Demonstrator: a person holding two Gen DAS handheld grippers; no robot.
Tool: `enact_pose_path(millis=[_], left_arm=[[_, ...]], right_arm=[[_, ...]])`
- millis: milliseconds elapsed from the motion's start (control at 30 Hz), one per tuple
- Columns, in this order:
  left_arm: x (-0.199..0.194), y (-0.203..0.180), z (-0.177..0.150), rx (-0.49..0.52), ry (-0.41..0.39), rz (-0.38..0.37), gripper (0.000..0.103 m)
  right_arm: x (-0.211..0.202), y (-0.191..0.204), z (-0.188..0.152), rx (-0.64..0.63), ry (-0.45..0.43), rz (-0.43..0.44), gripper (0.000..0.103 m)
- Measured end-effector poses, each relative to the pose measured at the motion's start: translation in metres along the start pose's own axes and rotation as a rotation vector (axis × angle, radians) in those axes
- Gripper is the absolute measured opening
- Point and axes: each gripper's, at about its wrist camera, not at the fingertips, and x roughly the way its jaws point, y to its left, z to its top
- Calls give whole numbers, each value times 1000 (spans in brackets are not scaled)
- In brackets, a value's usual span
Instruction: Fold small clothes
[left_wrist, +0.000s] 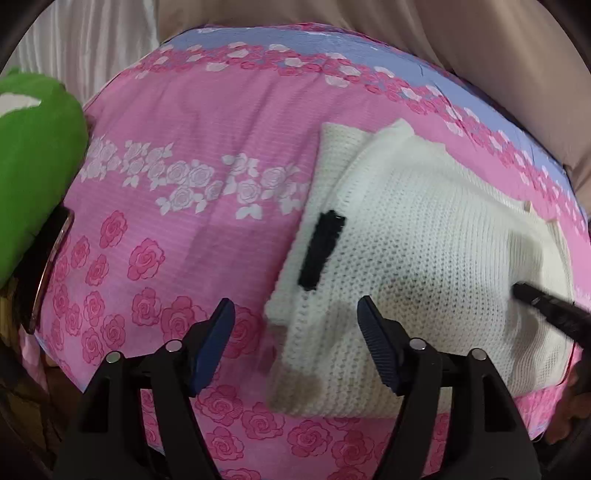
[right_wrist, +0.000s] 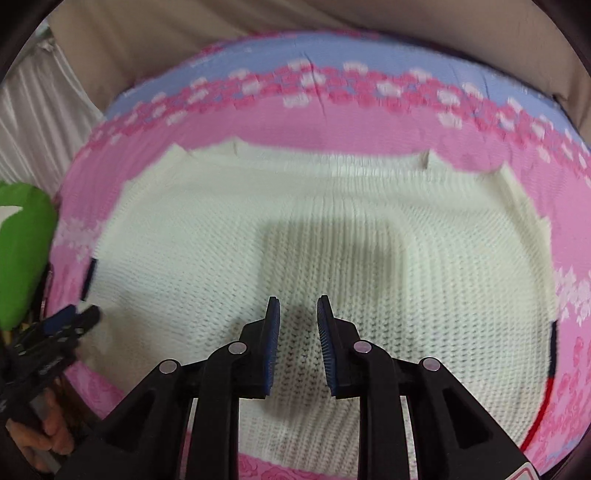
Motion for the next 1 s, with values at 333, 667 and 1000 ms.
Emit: enact_pose_path(millis=[333,667,1000], left_arm=[[39,45,21,-324,126,-247,75],[-25,-27,47,-161,26,-383,16],[-50,-261,24,341,97,-589,16]], right_arm=[[17,4,-1,-14,16,-14,23],[10,-15,-5,41,-4,83,23],[-56,-131,-48,341,-75,134,30]])
